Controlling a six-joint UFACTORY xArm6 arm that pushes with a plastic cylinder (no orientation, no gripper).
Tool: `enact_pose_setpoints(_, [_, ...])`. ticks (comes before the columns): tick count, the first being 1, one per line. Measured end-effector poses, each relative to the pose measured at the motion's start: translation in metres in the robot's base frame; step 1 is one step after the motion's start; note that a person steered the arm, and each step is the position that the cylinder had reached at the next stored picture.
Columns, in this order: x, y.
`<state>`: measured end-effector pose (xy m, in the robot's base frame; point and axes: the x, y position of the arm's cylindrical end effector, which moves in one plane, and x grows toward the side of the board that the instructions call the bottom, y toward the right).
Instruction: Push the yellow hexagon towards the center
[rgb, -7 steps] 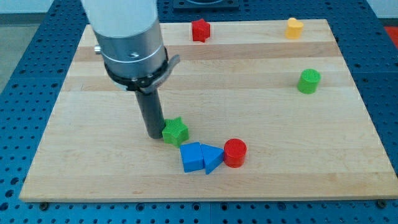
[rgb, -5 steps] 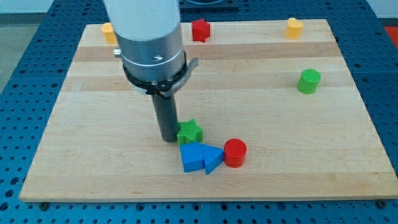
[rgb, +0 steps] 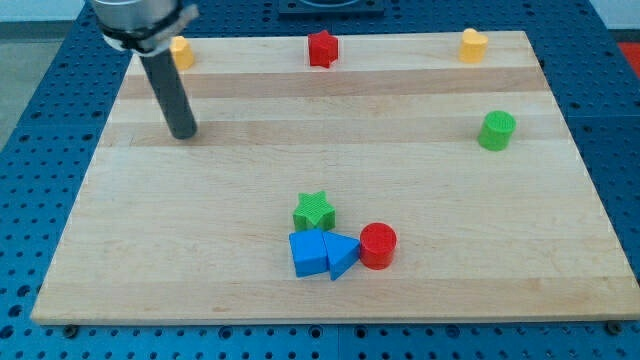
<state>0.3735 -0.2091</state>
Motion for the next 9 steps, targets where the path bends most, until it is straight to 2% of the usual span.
enact_pose_setpoints(2, [-0.06, -0.074])
enact_pose_setpoints(4, [-0.118, -0.088])
enact_pose_setpoints(6, [-0.156, -0.072])
enact_pose_setpoints(9, [-0.156, 0.007])
